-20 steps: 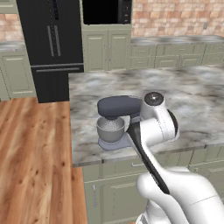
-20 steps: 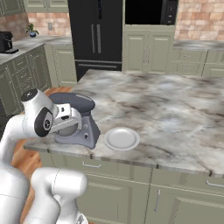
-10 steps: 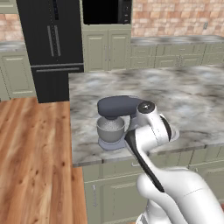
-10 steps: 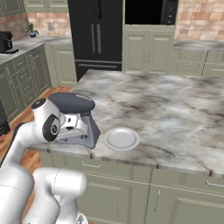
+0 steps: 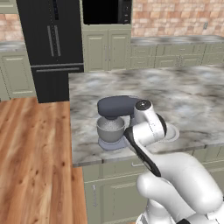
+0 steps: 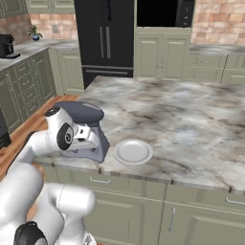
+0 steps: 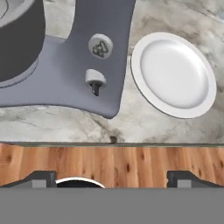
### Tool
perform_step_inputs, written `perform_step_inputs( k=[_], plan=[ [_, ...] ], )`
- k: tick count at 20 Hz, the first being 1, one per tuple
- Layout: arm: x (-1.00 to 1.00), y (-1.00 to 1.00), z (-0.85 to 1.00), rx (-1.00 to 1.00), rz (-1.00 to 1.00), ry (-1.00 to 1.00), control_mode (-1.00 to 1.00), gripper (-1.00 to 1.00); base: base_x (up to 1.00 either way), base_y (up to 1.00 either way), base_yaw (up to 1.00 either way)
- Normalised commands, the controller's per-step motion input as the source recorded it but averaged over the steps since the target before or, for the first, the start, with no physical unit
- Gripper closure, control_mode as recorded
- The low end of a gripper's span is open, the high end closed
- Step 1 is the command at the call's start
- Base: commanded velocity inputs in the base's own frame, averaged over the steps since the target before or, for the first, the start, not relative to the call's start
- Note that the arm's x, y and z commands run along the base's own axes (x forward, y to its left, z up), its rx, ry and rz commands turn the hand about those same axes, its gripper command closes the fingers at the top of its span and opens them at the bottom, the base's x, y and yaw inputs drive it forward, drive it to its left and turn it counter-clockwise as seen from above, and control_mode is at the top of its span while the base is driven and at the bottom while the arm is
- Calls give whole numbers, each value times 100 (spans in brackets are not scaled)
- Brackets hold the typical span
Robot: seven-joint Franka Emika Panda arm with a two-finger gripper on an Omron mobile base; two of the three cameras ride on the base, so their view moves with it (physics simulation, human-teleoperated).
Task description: Add butter and sugar cubes to the stand mixer bowl and then turn on the stand mixer to begin making frosting.
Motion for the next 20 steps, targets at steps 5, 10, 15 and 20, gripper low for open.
perform_step_inputs(
  k=[5,10,15,20],
  plan=[
    [24,-1,-30,1,0,-20,-100,-100,0,0,0],
    [28,0,-19,0,-1,-10,-100,-100,0,0,0],
    [23,0,-2,0,-6,0,-100,-100,0,0,0],
    [21,0,-13,0,-8,0,-100,-100,0,0,0]
  ],
)
